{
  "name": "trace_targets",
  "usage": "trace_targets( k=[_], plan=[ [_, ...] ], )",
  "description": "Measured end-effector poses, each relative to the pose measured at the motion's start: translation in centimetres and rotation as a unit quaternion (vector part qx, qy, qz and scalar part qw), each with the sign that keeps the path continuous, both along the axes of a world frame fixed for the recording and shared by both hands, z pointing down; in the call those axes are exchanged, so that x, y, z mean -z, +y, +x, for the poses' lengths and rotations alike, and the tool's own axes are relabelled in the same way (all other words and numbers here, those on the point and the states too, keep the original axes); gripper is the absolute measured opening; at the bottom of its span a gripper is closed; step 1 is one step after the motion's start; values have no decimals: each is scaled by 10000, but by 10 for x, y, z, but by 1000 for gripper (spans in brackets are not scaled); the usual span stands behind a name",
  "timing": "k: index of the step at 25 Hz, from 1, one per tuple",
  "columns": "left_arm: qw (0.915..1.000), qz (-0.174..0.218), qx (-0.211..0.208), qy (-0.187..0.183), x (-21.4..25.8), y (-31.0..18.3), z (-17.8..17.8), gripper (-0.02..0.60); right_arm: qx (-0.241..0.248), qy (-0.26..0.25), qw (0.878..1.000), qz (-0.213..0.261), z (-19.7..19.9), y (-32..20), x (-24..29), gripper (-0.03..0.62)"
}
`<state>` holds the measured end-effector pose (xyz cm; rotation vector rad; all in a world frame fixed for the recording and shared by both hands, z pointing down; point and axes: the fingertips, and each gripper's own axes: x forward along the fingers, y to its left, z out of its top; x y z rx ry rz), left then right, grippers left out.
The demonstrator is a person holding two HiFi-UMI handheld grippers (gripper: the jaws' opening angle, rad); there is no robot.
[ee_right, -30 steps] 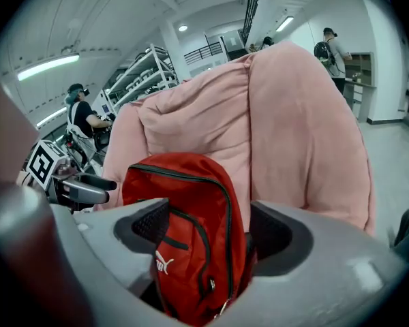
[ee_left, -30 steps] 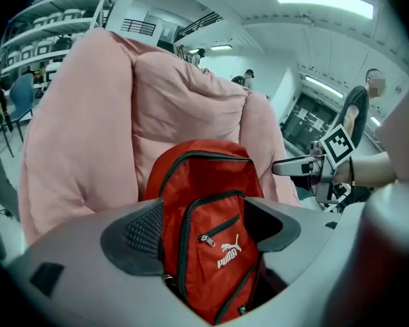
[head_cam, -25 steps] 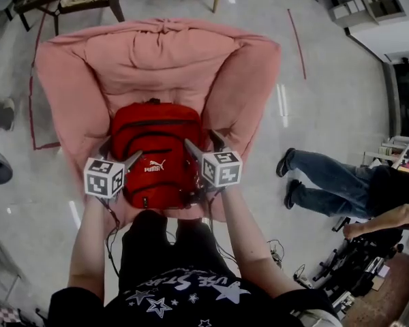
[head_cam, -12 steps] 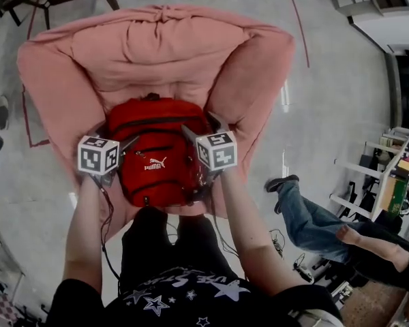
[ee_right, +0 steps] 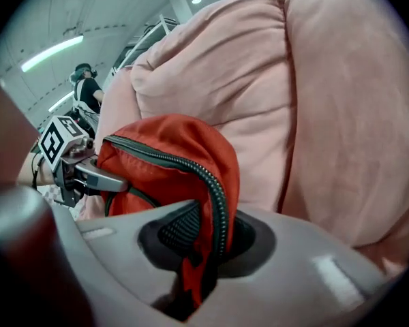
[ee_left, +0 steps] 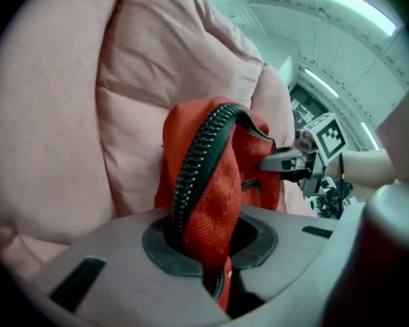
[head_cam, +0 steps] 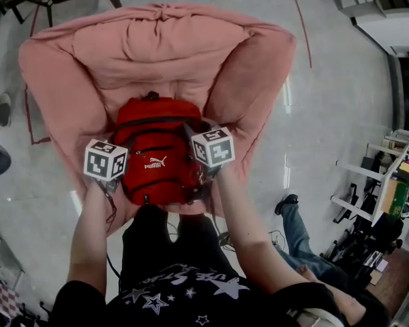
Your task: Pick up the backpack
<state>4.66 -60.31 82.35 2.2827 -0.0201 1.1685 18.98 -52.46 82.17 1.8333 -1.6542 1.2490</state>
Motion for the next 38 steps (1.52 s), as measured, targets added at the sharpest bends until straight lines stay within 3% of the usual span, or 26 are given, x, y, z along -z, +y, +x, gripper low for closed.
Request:
trace_targets(
  k=[2,4,15,22,25,32,38],
  plan=[
    [9998,-31,165,84,11,4,-4,51,71,-75,9998,148,-7,4,12,30],
    [9994,-6,312,148,23,7,-10,49,167,-56,9994,309,-15,8,26,17],
    [9970,368,512,447,105,47,-30,46,525,138,9944,911,-39,51,113,12],
    [9912,658,889,723,158,77,-59,37,606,-282,9876,1419,-65,78,164,11],
    [9863,933,1077,830,174,82,-72,32,958,-287,9828,1555,-76,78,180,9],
    [9702,1008,1845,1208,212,116,-90,9,1185,-766,9682,2064,-89,111,218,9],
    [9436,1333,2560,1622,257,128,-107,8,1583,-707,9505,2578,-98,119,268,9]
  ],
)
